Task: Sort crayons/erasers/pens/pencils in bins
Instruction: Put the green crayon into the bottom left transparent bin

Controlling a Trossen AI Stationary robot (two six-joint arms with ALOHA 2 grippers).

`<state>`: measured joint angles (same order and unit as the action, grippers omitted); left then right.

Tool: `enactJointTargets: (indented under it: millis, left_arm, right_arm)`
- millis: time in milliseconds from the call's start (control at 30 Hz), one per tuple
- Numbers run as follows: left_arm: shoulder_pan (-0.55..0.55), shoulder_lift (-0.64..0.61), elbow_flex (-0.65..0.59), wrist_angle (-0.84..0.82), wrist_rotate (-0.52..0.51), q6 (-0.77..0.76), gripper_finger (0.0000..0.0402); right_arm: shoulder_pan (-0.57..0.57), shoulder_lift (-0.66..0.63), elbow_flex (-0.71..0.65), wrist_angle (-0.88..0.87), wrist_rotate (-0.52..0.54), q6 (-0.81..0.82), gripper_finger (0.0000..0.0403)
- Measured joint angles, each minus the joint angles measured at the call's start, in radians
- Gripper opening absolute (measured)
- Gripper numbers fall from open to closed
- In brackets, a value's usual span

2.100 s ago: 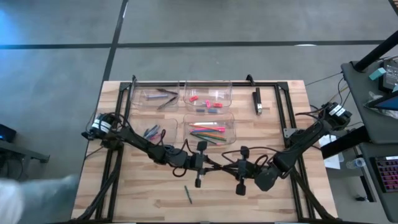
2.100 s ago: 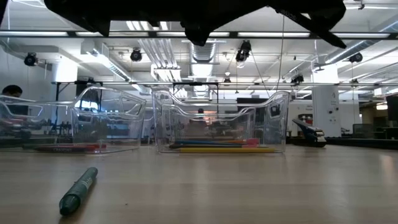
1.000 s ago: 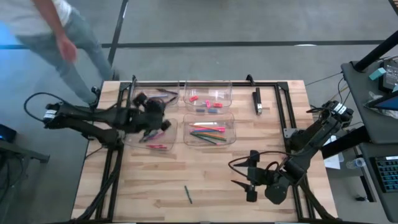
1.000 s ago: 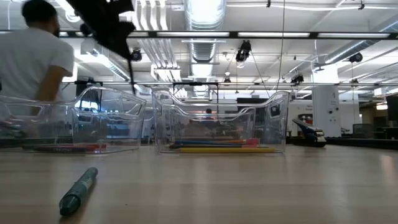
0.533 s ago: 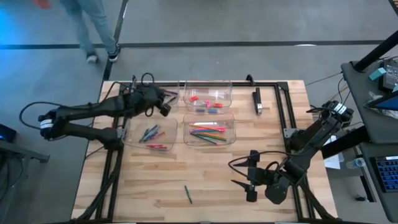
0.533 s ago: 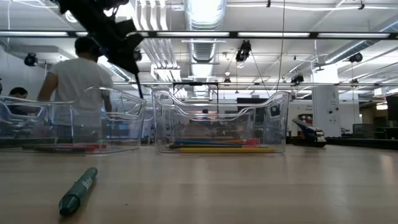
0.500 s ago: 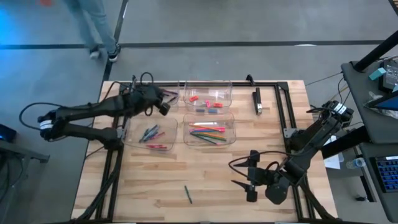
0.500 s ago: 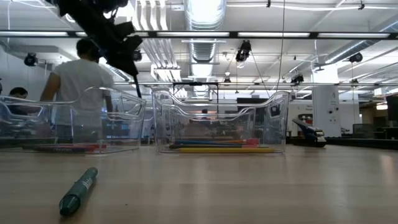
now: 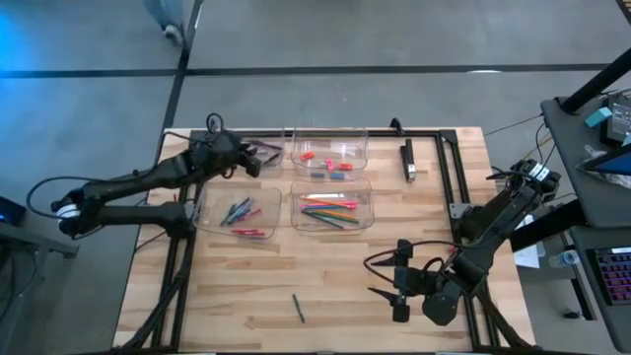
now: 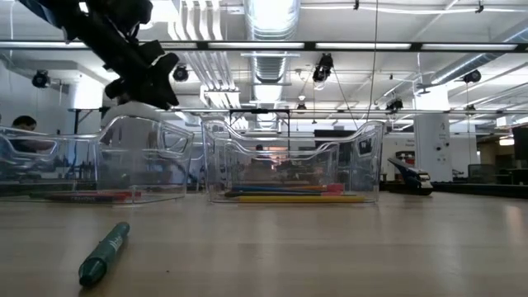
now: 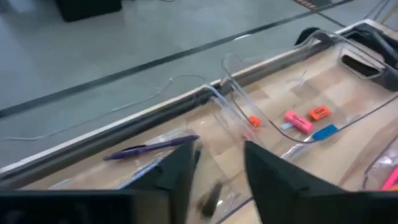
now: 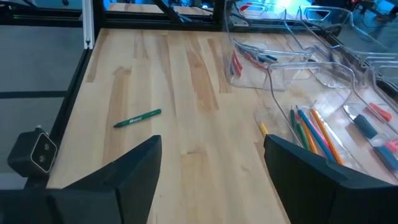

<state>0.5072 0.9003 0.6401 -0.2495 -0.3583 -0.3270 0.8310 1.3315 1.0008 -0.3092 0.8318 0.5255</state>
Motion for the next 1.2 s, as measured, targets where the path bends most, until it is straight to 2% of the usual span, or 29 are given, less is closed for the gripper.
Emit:
enactJointTargets:
  millis: [200, 267, 333, 433, 533, 600, 767, 900, 1033, 1200]
  left_arm:
    - [0.004, -0.041, 0.047, -0.085, -0.041, 0.002, 0.0223]
    - [-0.007, -0.069, 0.067, -0.077, -0.002, 0.027, 0.0242]
    - [-0.043, -0.09, 0.09, -0.049, 0.089, 0.075, 0.0248]
    - [-0.162, -0.101, 0.123, -0.043, 0.191, 0.132, 0.0247]
    - [-0.359, -0.081, 0.139, -0.048, 0.182, 0.172, 0.0244]
    - [-0.503, -0.047, 0.151, -0.047, 0.135, 0.181, 0.0244]
    - [-0.866, 0.124, 0.2, -0.042, -0.024, 0.182, 0.0244]
    - [-1.074, 0.318, 0.244, 0.028, -0.107, 0.188, 0.0244]
    - [-1.166, 0.519, 0.309, 0.102, -0.115, 0.195, 0.0244]
    - [-1.184, 0.737, 0.437, 0.111, -0.069, 0.195, 0.0244]
  right_arm:
    - [0.0, 0.0, 0.0, -0.001, 0.0, 0.021, 0.0271]
    - [0.0, 0.0, 0.0, -0.001, 0.0, 0.025, 0.0271]
    - [0.0, 0.0, 0.0, -0.005, 0.0, 0.025, 0.027]
    - [0.0, 0.0, -0.001, -0.009, 0.0, 0.022, 0.027]
    - [0.0, 0.0, -0.001, -0.008, 0.0, 0.004, 0.0271]
    - [0.0, 0.0, -0.001, -0.008, 0.001, 0.0, 0.0271]
    - [0.0, 0.0, -0.001, -0.008, 0.001, -0.002, 0.0271]
    - [0.0, 0.0, -0.001, -0.008, 0.001, -0.002, 0.027]
    - [0.0, 0.0, -0.001, -0.008, 0.001, -0.002, 0.027]
    - [0.001, 0.001, -0.001, -0.008, 0.002, 0.005, 0.027]
